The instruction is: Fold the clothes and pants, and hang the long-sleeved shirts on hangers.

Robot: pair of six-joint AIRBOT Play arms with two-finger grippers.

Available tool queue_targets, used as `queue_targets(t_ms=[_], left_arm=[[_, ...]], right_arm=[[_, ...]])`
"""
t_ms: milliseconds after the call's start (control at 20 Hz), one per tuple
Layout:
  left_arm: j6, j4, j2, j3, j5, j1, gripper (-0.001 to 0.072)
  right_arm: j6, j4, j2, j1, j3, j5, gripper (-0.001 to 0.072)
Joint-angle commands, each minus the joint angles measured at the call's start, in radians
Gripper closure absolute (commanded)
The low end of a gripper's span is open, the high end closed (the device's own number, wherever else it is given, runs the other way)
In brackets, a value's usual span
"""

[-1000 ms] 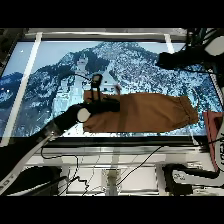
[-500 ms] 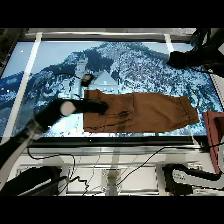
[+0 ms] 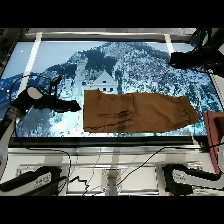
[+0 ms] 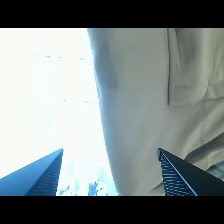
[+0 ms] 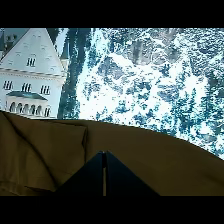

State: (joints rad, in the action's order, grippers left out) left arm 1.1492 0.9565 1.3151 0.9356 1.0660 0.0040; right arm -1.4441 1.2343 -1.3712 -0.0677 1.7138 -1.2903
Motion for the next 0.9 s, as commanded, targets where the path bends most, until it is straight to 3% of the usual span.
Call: queue_targets(t_ms=[0,200,450,550,650,700,750,850], left_arm=[[-0.275,-0.204,0.143,0.0,0.016,0.054,-0.0009],[-0.293,-0.262,0.252,0.0,-0.134,0.007,-0.0005],[-0.293,-0.262,0.274,0.0,-0.186,-0.08,0.004],[-0.293,-0.262,0.275,0.0,-0.211,-0.128,0.0276],[-0.28,-0.262,0.275,0.002,-0.224,-0.159,0.0588],[-0.27,-0.262,0.272,0.008,-0.211,-0.159,0.0683],[-0.262,-0.251,0.269,0.024,-0.17,-0.156,0.0683],[-0.165,-0.138,0.255,0.106,-0.041,-0.153,0.0685]], right_arm=[[0.0,0.002,0.001,-0.001,0.0,0.002,0.0676],[-0.001,-0.002,0.001,0.0,0.0,0.0,0.0677],[-0.001,-0.002,0.001,0.0,0.0,0.001,0.0677],[-0.001,-0.001,0.001,0.0,0.0,0.0,0.0677],[0.0,0.002,0.0,0.0,0.0,0.0,0.0676],[0.0,0.002,0.0,0.0,0.0,0.0,0.0677],[0.0,0.003,0.0,0.0,0.0,0.0,0.0677],[0.002,0.014,-0.002,0.0,-0.003,0.0,0.0676]])
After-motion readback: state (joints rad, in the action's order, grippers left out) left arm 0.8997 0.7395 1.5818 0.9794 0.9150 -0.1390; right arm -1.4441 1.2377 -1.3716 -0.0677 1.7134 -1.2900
